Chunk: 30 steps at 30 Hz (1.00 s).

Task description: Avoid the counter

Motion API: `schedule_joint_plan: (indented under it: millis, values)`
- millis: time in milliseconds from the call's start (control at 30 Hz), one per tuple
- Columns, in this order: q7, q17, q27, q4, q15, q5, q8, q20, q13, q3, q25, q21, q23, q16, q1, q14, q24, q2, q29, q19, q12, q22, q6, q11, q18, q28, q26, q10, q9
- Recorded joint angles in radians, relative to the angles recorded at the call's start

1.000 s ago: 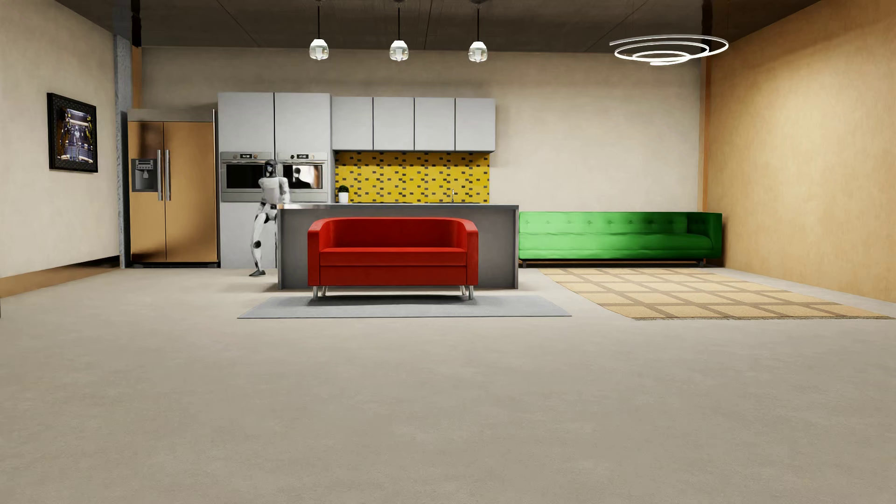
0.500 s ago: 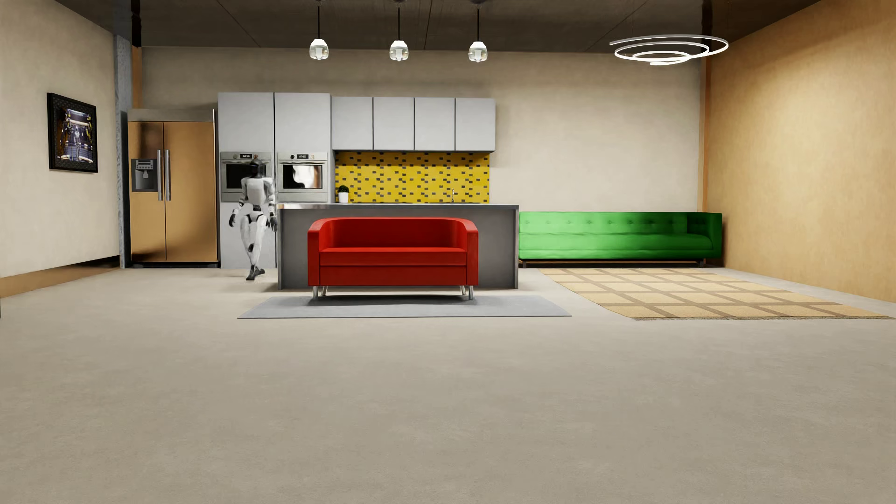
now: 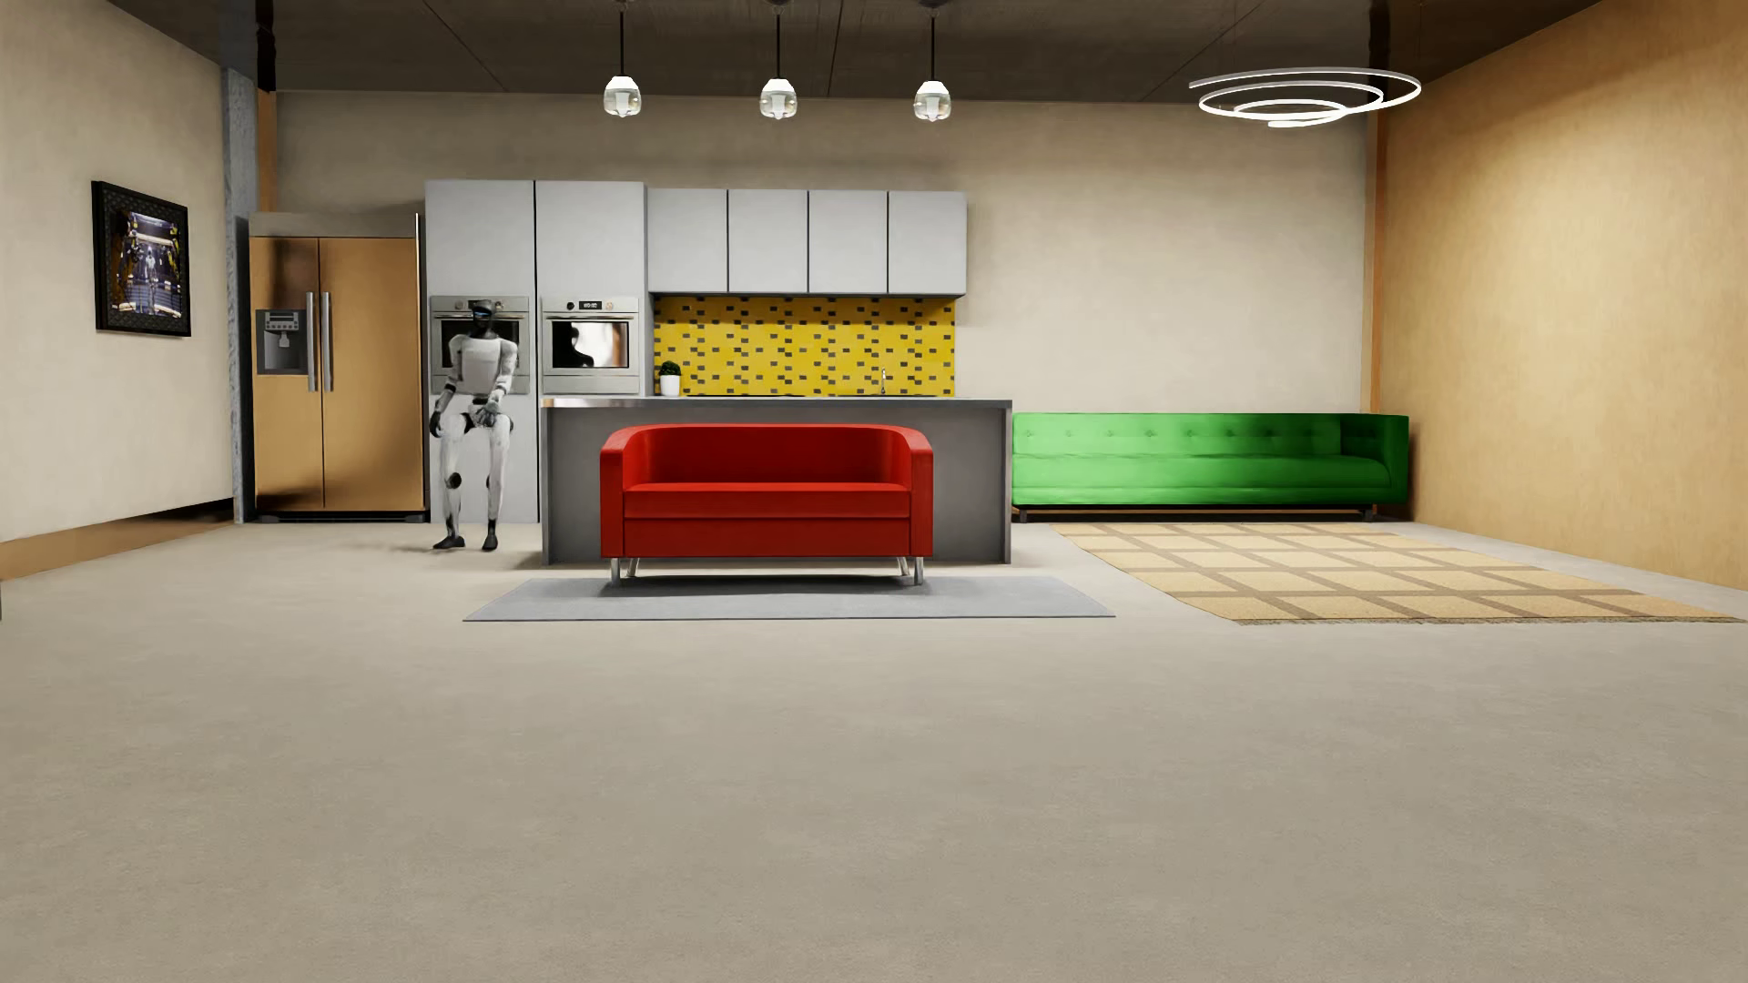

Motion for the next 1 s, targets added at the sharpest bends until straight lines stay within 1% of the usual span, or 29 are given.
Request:
schedule_joint_plan:
  millis: [33, 67, 100, 133, 167, 200, 233, 267, 300, 333, 367, 400, 433, 467, 500, 533, 567, 600, 667, 700, 733, 767, 800, 833, 867, 900, 933, 967, 1000]
  values:
    - [-0.014, 0.001, -0.007, -0.005, 0.065, 0.044, 0.011, -0.014, -0.002, -0.001, -0.004, 0.007, -0.002, 0.009, 0.025, -0.03, -0.054, -0.038, -0.001, 0.026, 0.002, -0.03, 0.002, -0.054, -0.004, 0.015, -0.006, 0.009, 0.003]
    - [-0.011, 0.001, -0.012, -0.009, 0.096, 0.051, -0.078, -0.034, -0.009, 0.003, -0.011, 0.016, -0.006, 0.029, 0.056, -0.063, -0.067, -0.056, -0.001, 0.015, 0.018, -0.054, 0.002, -0.074, -0.009, 0.035, -0.004, 0.019, 0.002]
    - [-0.001, 0.001, -0.01, -0.018, 0.07, 0.036, -0.23, -0.064, -0.017, 0.009, -0.017, 0.024, -0.011, 0.055, 0.086, -0.098, -0.035, -0.046, 0.001, 0.005, 0.044, -0.066, 0.003, -0.072, -0.012, 0.037, 0.014, 0.035, -0.001]
    - [0.008, 0.001, -0.013, -0.033, 0.031, 0.012, -0.382, -0.091, -0.019, 0.014, -0.015, 0.024, -0.023, 0.076, 0.116, -0.13, 0.006, -0.016, -0.002, -0.02, 0.077, -0.068, 0.005, -0.048, -0.014, 0.033, 0.026, 0.062, -0.007]
    - [0.016, 0.006, -0.013, -0.047, 0.012, 0.007, -0.449, -0.111, -0.018, 0.012, -0.01, 0.018, -0.036, 0.097, 0.151, -0.161, 0.046, 0.027, -0.012, -0.146, 0.12, -0.054, 0.01, -0.04, -0.018, 0.03, 0.034, 0.088, -0.016]
    - [0.014, 0.024, -0.018, -0.05, -0.019, 0.016, -0.438, -0.124, -0.018, 0.009, 0.008, 0.006, -0.045, 0.121, 0.185, -0.159, 0.086, 0.066, -0.03, -0.2, 0.167, -0.023, 0.02, -0.05, -0.018, 0.004, 0.049, 0.11, -0.027]
    - [0.02, 0.042, -0.012, -0.042, -0.055, 0.015, -0.429, -0.113, -0.026, 0.007, 0.027, -0.004, -0.034, 0.135, 0.204, -0.12, 0.105, 0.108, -0.041, -0.198, 0.221, 0.019, 0.036, -0.035, -0.04, -0.021, 0.071, 0.181, -0.035]
    - [0.038, 0.055, -0.003, -0.016, -0.08, 0.014, -0.41, -0.073, -0.044, 0.003, 0.041, -0.014, -0.006, 0.134, 0.179, -0.045, 0.099, 0.137, -0.051, -0.177, 0.287, 0.073, 0.059, -0.003, -0.058, -0.047, 0.119, 0.315, -0.039]
    - [0.047, 0.071, 0.018, 0.028, -0.104, 0.024, -0.397, -0.024, -0.056, -0.001, 0.04, -0.017, 0.014, 0.118, 0.111, 0.059, 0.083, 0.161, -0.059, -0.155, 0.353, 0.136, 0.082, 0.014, -0.125, -0.051, 0.186, 0.502, -0.043]
    - [0.032, 0.086, 0.016, 0.071, -0.12, 0.041, -0.39, 0.015, -0.082, -0.006, 0.022, -0.015, 0.048, 0.109, 0.021, 0.15, 0.066, 0.192, -0.066, -0.129, 0.429, 0.178, 0.104, 0.007, -0.251, -0.074, 0.253, 0.707, -0.047]
    - [0.002, 0.093, -0.004, 0.094, -0.13, 0.053, -0.382, 0.032, -0.1, -0.011, 0.001, -0.005, 0.067, 0.104, -0.075, 0.232, 0.059, 0.226, -0.077, -0.101, 0.507, 0.214, 0.128, -0.005, -0.246, -0.111, 0.291, 0.889, -0.05]
    - [-0.002, 0.099, -0.025, 0.144, -0.139, 0.06, -0.368, 0.014, -0.115, -0.015, 0.0, -0.005, 0.075, 0.108, -0.159, 0.238, 0.079, 0.255, -0.091, -0.071, 0.588, 0.245, 0.151, -0.013, -0.208, -0.16, 0.285, 1.019, -0.051]
    - [0.019, 0.101, -0.046, 0.231, -0.147, 0.063, -0.34, -0.029, -0.129, -0.015, 0.011, -0.008, 0.077, 0.113, -0.234, 0.187, 0.132, 0.276, -0.102, -0.043, 0.669, 0.267, 0.174, -0.02, -0.167, -0.207, 0.254, 1.112, -0.048]
    - [0.051, 0.101, -0.056, 0.337, -0.155, 0.064, -0.301, -0.061, -0.142, -0.006, 0.017, -0.011, 0.079, 0.105, -0.295, 0.168, 0.18, 0.292, -0.109, -0.015, 0.743, 0.272, 0.195, -0.022, -0.135, -0.23, 0.207, 1.162, -0.042]
    - [0.089, 0.103, -0.063, 0.448, -0.166, 0.065, -0.253, -0.086, -0.152, 0.009, 0.02, -0.015, 0.075, 0.093, -0.341, 0.171, 0.23, 0.3, -0.119, 0.011, 0.808, 0.274, 0.214, -0.017, -0.12, -0.255, 0.156, 1.162, -0.034]
    - [0.131, 0.105, -0.064, 0.533, -0.175, 0.063, -0.2, -0.079, -0.158, 0.028, 0.023, -0.019, 0.064, 0.066, -0.381, 0.172, 0.253, 0.304, -0.125, 0.037, 0.858, 0.266, 0.231, -0.014, -0.102, -0.289, 0.124, 1.115, -0.025]
    - [0.158, 0.106, -0.068, 0.576, -0.185, 0.058, -0.148, -0.049, -0.159, 0.047, 0.029, -0.021, 0.05, 0.032, -0.421, 0.175, 0.25, 0.305, -0.132, 0.063, 0.89, 0.253, 0.244, -0.01, -0.087, -0.336, 0.097, 1.024, -0.016]
    - [0.182, 0.103, -0.074, 0.593, -0.19, 0.05, -0.1, -0.019, -0.158, 0.062, 0.035, -0.02, 0.037, 0.001, -0.453, 0.178, 0.247, 0.308, -0.133, 0.09, 0.905, 0.236, 0.252, -0.016, -0.08, -0.37, 0.081, 0.888, -0.007]
    - [0.188, 0.092, -0.075, 0.562, -0.193, 0.035, -0.025, 0.024, -0.161, 0.079, 0.042, -0.013, 0.033, -0.042, -0.479, 0.221, 0.246, 0.317, -0.126, 0.143, 0.901, 0.181, 0.254, -0.05, -0.122, -0.37, 0.046, 0.492, 0.009]
    - [0.152, 0.083, -0.068, 0.525, -0.196, 0.028, 0.004, 0.026, -0.162, 0.081, 0.039, -0.005, 0.043, -0.046, -0.466, 0.265, 0.269, 0.325, -0.119, 0.17, 0.886, 0.148, 0.25, -0.07, -0.164, -0.344, 0.031, 0.238, 0.014]
    - [0.08, 0.072, -0.058, 0.502, -0.199, 0.025, 0.029, 0.032, -0.162, 0.081, 0.033, 0.004, 0.06, -0.045, -0.461, 0.264, 0.287, 0.34, -0.113, 0.197, 0.869, 0.108, 0.244, -0.093, -0.168, -0.309, 0.031, 0.03, 0.02]
    - [0.064, 0.062, -0.041, 0.51, -0.204, 0.025, 0.045, 0.036, -0.163, 0.076, 0.026, 0.011, 0.088, -0.042, -0.47, 0.159, 0.299, 0.357, -0.114, 0.225, 0.856, 0.052, 0.239, -0.111, -0.212, -0.277, 0.033, -0.094, 0.027]
    - [0.117, 0.052, -0.024, 0.536, -0.215, 0.019, 0.047, 0.043, -0.153, 0.066, 0.022, 0.006, 0.112, -0.033, -0.483, 0.079, 0.3, 0.38, -0.118, 0.26, 0.834, -0.004, 0.235, -0.114, -0.305, -0.246, 0.03, -0.092, 0.034]
    - [0.185, 0.044, -0.008, 0.562, -0.228, 0.007, 0.038, 0.055, -0.133, 0.059, 0.027, -0.013, 0.131, -0.023, -0.486, 0.143, 0.29, 0.409, -0.125, 0.281, 0.8, -0.051, 0.23, -0.111, -0.201, -0.22, 0.041, -0.016, 0.04]
    - [0.209, 0.026, 0.011, 0.57, -0.222, -0.007, 0.031, 0.072, -0.102, 0.059, 0.037, -0.042, 0.14, -0.007, -0.496, 0.213, 0.27, 0.441, -0.128, 0.282, 0.752, -0.083, 0.219, -0.118, -0.13, -0.216, 0.046, 0.051, 0.046]
    - [0.175, 0.015, 0.04, 0.561, -0.204, -0.03, 0.027, 0.098, -0.07, 0.064, 0.037, -0.057, 0.152, 0.0, -0.507, 0.332, 0.24, 0.47, -0.13, 0.283, 0.696, -0.11, 0.203, -0.103, -0.125, -0.208, 0.059, 0.118, 0.052]
    - [0.155, 0.006, 0.048, 0.55, -0.16, -0.071, 0.022, 0.128, -0.035, 0.068, 0.03, -0.065, 0.159, -0.001, -0.521, 0.34, 0.194, 0.491, -0.127, 0.284, 0.635, -0.131, 0.185, -0.051, -0.096, -0.174, 0.075, 0.221, 0.058]
    - [0.149, 0.001, 0.05, 0.526, -0.082, -0.135, 0.019, 0.158, 0.0, 0.071, 0.022, -0.071, 0.158, -0.003, -0.53, 0.265, 0.145, 0.486, -0.132, 0.301, 0.559, -0.13, 0.162, 0.038, -0.092, -0.126, 0.089, 0.314, 0.064]
    - [0.153, 0.002, 0.018, 0.484, -0.01, -0.197, 0.013, 0.193, 0.033, 0.07, 0.018, -0.07, 0.147, -0.007, -0.514, 0.207, 0.09, 0.453, -0.146, 0.164, 0.461, -0.094, 0.137, 0.163, -0.086, -0.08, 0.114, 0.357, 0.07]
